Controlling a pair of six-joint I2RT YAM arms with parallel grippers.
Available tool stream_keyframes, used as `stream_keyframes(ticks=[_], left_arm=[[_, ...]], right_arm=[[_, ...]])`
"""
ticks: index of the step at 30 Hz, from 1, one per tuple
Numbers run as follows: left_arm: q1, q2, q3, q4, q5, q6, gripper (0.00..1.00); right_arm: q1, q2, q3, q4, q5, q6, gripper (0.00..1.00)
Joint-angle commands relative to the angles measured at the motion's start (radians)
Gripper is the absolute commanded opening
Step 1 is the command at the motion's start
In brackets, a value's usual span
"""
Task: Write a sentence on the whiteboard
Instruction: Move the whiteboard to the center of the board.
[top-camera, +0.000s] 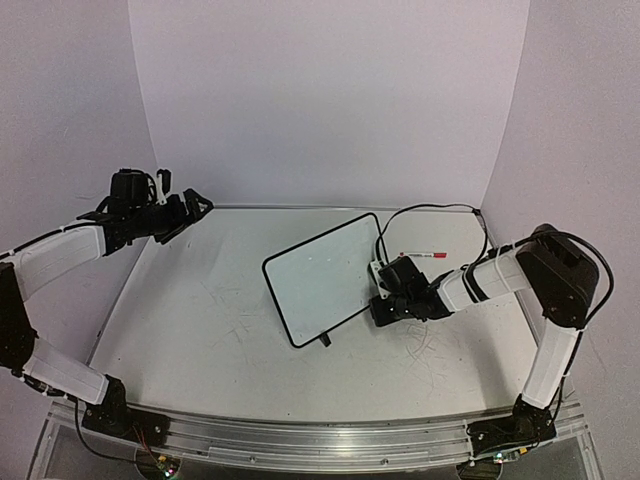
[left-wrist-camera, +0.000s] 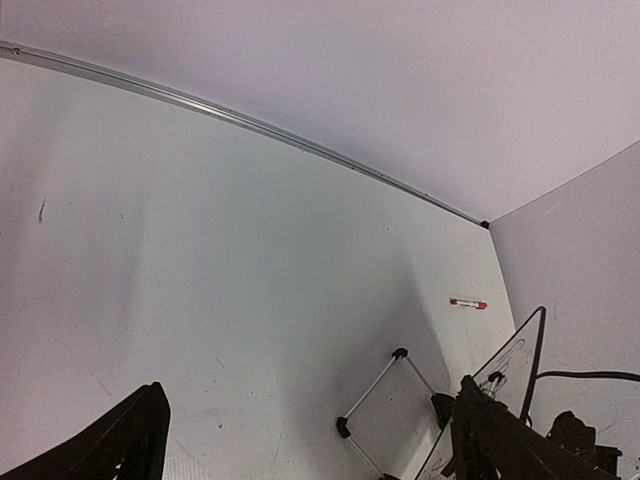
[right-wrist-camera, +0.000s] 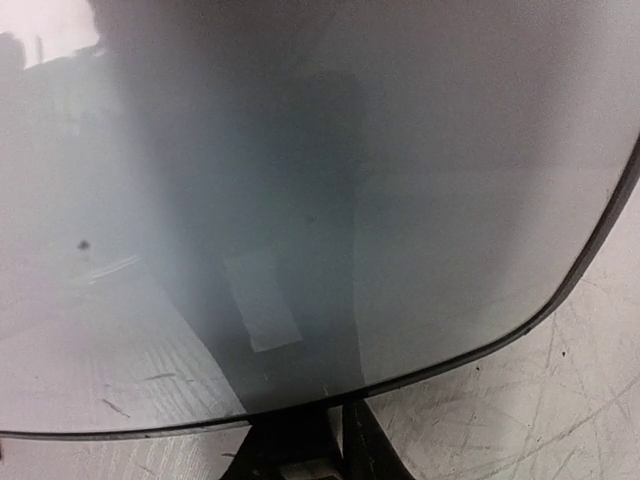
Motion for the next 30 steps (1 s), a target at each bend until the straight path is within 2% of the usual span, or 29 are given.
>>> stream_keyframes(ticks=[1,7,14,20,22,25,27,30], left_arm=[[-0.008,-0.008,0.035,0.029,0.013,-0.003,0.99],[-0.014,0.019,0.054,0.029,0.012,-0.003,1.00],[-0.034,0.059,0.075,0.036,0.006,-0.004,0.99],[-0.050,0.084,0.103,0.038,0.007,0.000,0.99],[-0.051,0.081,0.101,0.038,0.004,0.002,0.99],[-0.053,0.065,0.081,0.038,-0.008,0.001,0.99],[-0.053,0.055,0.068,0.038,-0.020,0.002,0.99],[-0.054,0.050,0.067,0.037,-0.032,0.009,0.99]], right_arm=[[0.016,-0.073,-0.052,0.057,0.013,0.057,0.11],[0.062,-0.157,-0.117,0.034,0.050,0.139,0.04],[0.104,-0.219,-0.200,0.041,0.050,0.129,0.02],[0.121,-0.214,-0.209,0.040,0.117,0.122,0.04],[0.122,-0.234,-0.221,0.036,0.126,0.141,0.17],[0.124,-0.289,-0.241,0.025,0.116,0.160,0.52],[0.125,-0.347,-0.255,0.002,0.118,0.168,0.61],[0.125,-0.461,-0.272,-0.057,0.154,0.184,0.65]])
